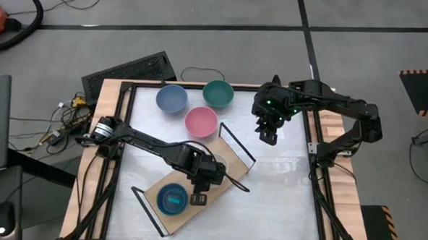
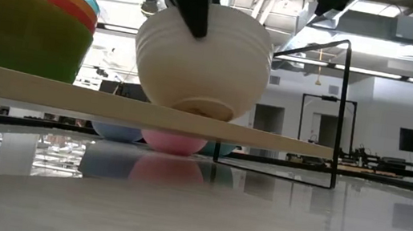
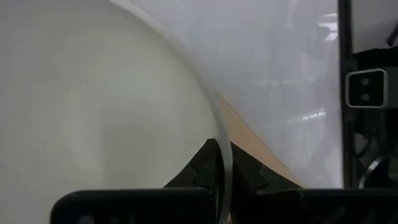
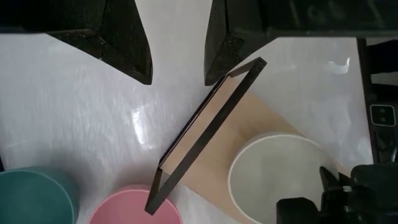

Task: Place and stack bowls onto a shelf
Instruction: Put the white bowl on the shelf, then stack the light blue bowl on the top white bowl on the shelf

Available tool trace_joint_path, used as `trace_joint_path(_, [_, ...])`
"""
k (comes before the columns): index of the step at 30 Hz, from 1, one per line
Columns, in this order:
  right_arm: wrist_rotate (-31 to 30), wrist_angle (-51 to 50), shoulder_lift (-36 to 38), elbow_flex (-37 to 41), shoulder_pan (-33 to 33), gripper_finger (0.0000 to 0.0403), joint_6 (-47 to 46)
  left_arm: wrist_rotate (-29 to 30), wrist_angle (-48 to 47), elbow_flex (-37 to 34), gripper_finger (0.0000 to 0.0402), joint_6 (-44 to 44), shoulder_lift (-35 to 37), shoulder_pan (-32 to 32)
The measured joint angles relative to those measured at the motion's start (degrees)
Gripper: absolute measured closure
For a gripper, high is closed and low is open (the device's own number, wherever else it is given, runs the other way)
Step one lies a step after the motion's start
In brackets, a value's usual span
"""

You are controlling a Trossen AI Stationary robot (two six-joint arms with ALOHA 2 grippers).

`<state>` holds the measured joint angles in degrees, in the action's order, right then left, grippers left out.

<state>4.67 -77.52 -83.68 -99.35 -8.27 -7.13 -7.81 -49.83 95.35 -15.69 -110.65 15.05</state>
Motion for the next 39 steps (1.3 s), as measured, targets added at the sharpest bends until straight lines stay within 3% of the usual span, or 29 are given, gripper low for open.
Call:
trace_joint_path(5, [0.0,-0.1,0.0,0.0,0.0,0.0232,-0.4,-0.6,-0.5,0.0,0.0381,-0.4,0.0,0.0])
trace_joint_path(14, [0.0,-0.1,0.0,0.0,0.0,0.0232,-0.5,-2.0,-2.3,0.3,0.0279,-1.1,0.6,-0.4])
trace_joint_path(23, [0.5,-1.4,0.0,0.0,0.0,0.0232,-0.5,4.1,-12.3,5.5,0.0236,-1.5,5.8,-3.0])
trace_joint_path(27, [0.5,-4.1,0.0,0.0,0.0,0.0232,-0.5,12.8,-19.9,11.2,0.0236,0.8,9.5,-5.3])
trace_joint_path(30, [0.5,-5.5,0.0,0.0,-0.1,0.0232,0.0,24.4,-25.2,14.7,0.0236,3.9,12.9,-8.4])
trace_joint_path(32, [0.5,-5.7,0.0,0.0,-0.1,0.0232,0.1,27.6,-26.1,15.1,0.0236,6.3,15.3,-11.9])
trace_joint_path(39, [0.4,-5.7,0.0,0.0,-0.1,0.0232,1.7,21.1,-26.3,15.1,0.0236,15.4,19.3,-30.0])
